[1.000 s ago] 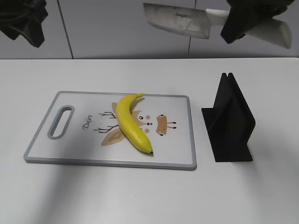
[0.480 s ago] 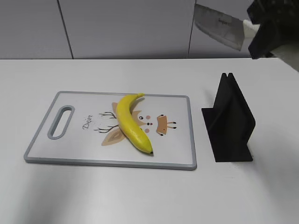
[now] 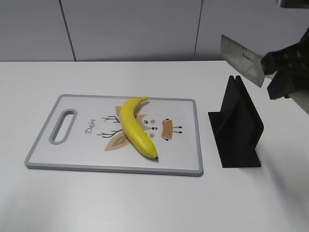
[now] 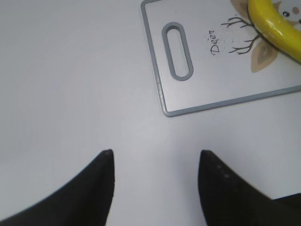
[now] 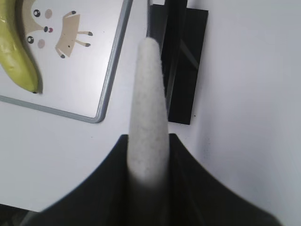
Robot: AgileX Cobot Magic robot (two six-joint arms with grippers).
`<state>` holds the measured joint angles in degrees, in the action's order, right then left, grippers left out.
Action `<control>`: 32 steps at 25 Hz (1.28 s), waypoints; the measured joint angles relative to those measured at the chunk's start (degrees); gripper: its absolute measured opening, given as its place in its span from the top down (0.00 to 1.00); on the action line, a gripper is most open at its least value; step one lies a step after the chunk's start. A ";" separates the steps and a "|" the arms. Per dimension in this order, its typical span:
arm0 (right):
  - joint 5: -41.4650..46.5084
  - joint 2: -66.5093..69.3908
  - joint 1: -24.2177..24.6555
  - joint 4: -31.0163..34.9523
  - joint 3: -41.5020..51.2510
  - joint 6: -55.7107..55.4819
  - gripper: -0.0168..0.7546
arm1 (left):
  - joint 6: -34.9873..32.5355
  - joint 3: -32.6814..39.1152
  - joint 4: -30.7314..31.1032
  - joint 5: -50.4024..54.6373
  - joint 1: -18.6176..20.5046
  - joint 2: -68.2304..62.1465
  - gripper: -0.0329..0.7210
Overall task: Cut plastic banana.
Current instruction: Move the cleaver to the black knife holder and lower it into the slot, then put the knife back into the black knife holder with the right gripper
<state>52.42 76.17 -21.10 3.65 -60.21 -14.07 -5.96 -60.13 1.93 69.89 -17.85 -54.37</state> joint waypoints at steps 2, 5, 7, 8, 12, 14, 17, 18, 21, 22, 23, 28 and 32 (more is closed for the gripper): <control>-1.67 0.00 0.00 -0.23 1.57 -0.67 0.75 | 0.45 4.10 0.06 -0.31 0.00 4.28 0.22; -4.35 0.00 0.00 -0.23 3.38 -1.85 0.75 | 1.48 10.96 0.18 -1.84 0.00 11.36 0.25; -5.90 0.00 0.00 -0.27 4.11 -2.80 0.75 | 1.71 15.60 0.23 -2.55 0.00 16.37 0.27; -6.31 0.00 0.00 -0.27 4.26 -3.00 0.75 | 1.87 18.00 0.23 -2.78 0.00 19.16 0.28; -7.81 0.00 0.00 -0.74 4.37 -4.04 0.75 | 2.00 24.73 0.25 -3.04 0.00 30.21 0.29; -7.97 0.00 0.00 -1.70 4.37 -4.98 0.75 | 2.00 26.94 0.25 -3.04 0.00 35.48 0.29; -8.14 0.00 0.00 -3.16 4.37 -6.30 0.75 | 2.00 28.92 0.25 -3.12 0.00 43.53 0.29; -8.19 0.00 0.00 -3.65 4.37 -6.52 0.75 | 2.06 29.43 0.25 -3.17 0.00 45.70 0.29; -8.32 0.00 0.00 -3.65 4.37 -6.91 0.75 | 1.98 30.11 -0.10 -3.74 0.00 52.61 0.29; -8.38 0.00 0.00 -3.65 4.38 -7.06 0.75 | 1.80 30.11 -0.35 -3.86 0.00 53.77 0.29; -8.38 0.00 0.00 -3.65 4.43 -7.16 0.75 | 1.64 30.11 -0.48 -3.88 0.00 54.42 0.29; -8.87 0.28 0.00 -3.65 5.63 -7.53 0.75 | 0.37 31.71 -2.36 -6.47 0.00 54.66 0.29; -10.09 0.61 0.00 -3.65 7.16 -8.16 0.75 | 0.26 31.75 -2.60 -6.93 0.00 54.66 0.29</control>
<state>42.32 76.78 -21.10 0.00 -53.05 -22.23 -5.70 -28.38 -0.68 62.96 -17.85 0.29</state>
